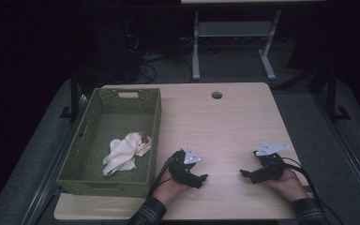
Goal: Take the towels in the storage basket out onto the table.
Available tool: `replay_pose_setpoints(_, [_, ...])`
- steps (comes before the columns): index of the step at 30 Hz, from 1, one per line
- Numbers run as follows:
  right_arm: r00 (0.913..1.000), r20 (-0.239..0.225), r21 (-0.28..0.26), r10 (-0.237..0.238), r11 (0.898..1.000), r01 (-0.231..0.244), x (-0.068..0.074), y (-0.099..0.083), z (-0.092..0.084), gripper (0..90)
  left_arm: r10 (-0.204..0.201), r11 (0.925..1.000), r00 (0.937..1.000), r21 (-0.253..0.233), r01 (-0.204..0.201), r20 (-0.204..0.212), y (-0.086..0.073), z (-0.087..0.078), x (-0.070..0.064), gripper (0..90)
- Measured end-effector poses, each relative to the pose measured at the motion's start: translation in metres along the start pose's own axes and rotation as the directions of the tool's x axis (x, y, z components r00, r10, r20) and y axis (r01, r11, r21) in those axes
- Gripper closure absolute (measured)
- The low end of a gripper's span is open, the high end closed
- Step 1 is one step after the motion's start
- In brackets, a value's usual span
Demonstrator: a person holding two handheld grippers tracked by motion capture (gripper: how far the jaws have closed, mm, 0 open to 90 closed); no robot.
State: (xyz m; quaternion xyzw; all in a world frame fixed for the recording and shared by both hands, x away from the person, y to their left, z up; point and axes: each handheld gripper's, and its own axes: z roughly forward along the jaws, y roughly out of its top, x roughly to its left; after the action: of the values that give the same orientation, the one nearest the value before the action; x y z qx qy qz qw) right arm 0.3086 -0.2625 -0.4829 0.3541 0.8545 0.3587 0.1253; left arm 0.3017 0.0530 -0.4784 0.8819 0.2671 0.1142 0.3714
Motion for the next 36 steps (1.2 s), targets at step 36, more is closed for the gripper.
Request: replay_pose_setpoints(36, [1.0000, -0.003, 0.002, 0.000, 1.000, 0.000, 0.000, 0.000, 0.000, 2.3, -0.063, 0.9969, 0.9978, 0.047, 0.064, -0.022, 0.016, -0.017, 0.004, 13.4])
